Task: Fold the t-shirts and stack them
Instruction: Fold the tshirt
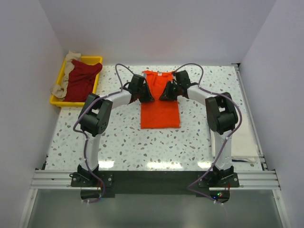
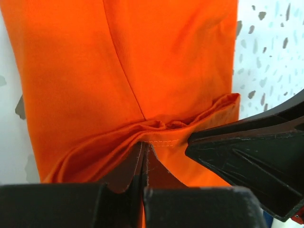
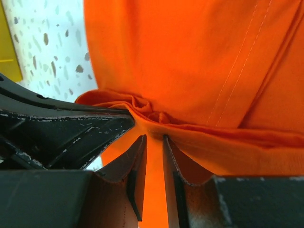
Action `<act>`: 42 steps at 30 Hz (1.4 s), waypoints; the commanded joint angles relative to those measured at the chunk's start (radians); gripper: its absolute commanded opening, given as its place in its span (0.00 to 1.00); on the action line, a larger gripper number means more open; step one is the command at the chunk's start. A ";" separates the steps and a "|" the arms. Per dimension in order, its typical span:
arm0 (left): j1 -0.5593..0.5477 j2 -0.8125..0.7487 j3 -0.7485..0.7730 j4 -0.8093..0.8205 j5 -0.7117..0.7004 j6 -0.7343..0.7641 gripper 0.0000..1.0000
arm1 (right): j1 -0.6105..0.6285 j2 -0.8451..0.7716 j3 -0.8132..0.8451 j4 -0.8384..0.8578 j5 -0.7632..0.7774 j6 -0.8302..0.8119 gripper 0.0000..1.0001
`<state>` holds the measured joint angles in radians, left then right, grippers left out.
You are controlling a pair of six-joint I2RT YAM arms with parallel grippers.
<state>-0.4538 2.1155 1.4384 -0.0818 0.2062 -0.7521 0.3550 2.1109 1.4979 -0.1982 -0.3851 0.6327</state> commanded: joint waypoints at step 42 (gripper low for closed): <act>0.179 -0.031 -0.098 0.148 0.091 0.007 0.00 | -0.261 0.126 -0.071 0.148 -0.241 0.130 0.23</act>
<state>-0.3004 2.1395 1.3605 0.0391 0.3035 -0.7483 0.0940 2.2539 1.4422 0.0147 -0.7017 0.8173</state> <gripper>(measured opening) 0.013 0.228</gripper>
